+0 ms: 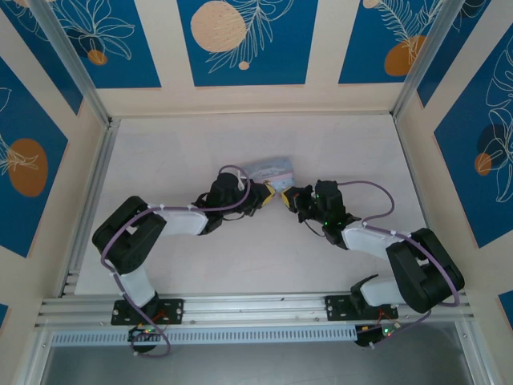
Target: Unlock a padlock with a key
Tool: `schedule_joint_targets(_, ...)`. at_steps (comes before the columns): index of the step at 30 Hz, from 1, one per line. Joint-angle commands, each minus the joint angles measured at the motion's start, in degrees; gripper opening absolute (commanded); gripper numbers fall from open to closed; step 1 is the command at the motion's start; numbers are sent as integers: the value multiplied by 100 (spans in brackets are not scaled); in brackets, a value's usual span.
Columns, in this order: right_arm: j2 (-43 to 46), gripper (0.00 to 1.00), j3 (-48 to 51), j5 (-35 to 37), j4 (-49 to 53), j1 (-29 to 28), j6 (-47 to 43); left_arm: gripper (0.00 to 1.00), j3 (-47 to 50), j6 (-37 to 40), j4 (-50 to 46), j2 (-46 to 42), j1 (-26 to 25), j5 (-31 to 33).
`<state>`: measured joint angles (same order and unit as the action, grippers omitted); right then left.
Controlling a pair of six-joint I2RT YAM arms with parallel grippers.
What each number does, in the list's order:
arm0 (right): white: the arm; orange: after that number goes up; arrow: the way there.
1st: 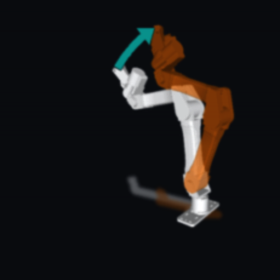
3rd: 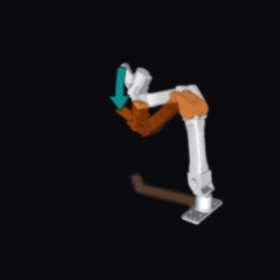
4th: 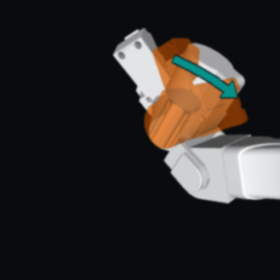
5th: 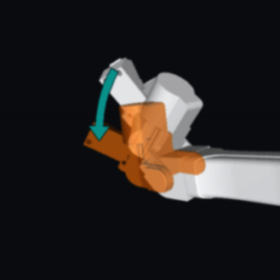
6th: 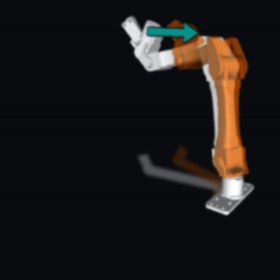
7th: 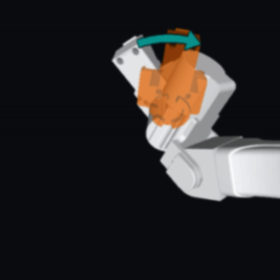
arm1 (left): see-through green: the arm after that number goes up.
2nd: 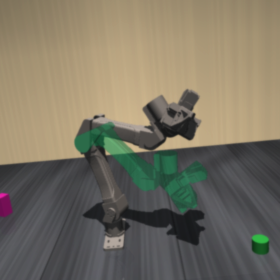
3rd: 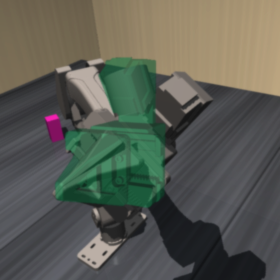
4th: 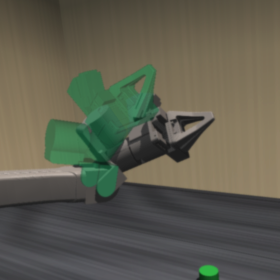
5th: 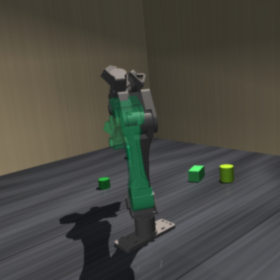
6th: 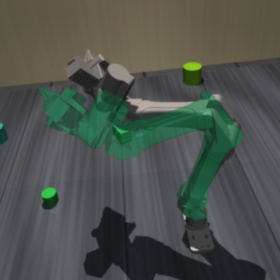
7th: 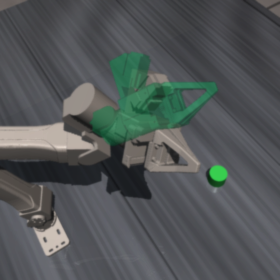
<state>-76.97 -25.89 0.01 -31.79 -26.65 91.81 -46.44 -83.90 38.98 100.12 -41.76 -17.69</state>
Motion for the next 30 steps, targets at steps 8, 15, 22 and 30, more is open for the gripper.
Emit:
schedule_joint_targets(8,-209,0,-86,314,-609,-185,-33,0,-169,-52,91,-197,-45,-59)
schedule_joint_targets(15,-291,0,99,763,-1212,-481,36,0,-173,-99,151,-207,-70,-27)
schedule_joint_targets(22,-370,0,240,1064,-1365,-736,242,0,-173,-153,224,-213,-84,15)
schedule_joint_targets(30,-388,0,316,1132,-1343,-751,444,0,-147,-146,215,-247,-91,47)
